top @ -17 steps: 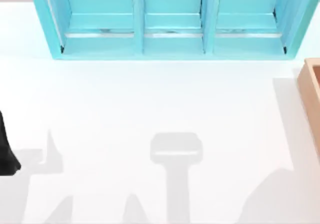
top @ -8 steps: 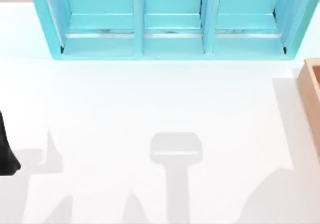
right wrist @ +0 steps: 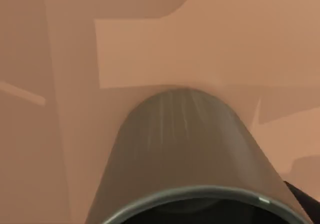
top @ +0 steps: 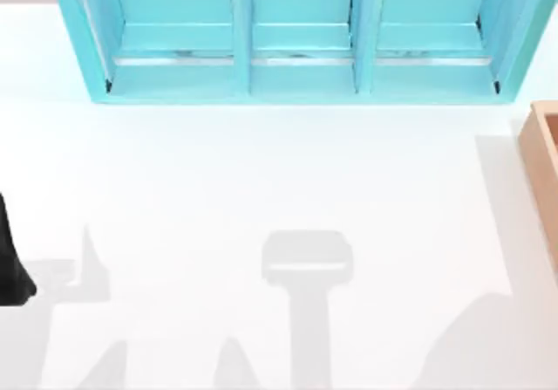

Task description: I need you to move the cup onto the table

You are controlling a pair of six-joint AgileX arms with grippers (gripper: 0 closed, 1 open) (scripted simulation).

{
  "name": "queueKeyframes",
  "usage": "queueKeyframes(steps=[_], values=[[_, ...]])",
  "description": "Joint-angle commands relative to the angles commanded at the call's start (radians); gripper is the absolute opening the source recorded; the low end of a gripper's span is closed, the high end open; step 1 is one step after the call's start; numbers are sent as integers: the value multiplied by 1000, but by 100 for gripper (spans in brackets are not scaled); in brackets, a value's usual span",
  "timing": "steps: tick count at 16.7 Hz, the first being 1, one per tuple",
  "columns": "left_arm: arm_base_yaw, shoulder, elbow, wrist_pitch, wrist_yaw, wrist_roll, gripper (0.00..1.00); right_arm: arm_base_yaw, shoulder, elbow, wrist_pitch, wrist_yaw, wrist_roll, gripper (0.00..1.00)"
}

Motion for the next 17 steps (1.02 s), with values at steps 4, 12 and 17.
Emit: queueKeyframes(steps=[4,12,17], values=[[0,0,0,0,0,0,100,15,-6,9,-17,0,14,0],[0,0,0,0,0,0,100,278,-155,174,-335,0,275,0],[0,0,0,0,0,0,100,332,-190,202,-390,-1,330,0]])
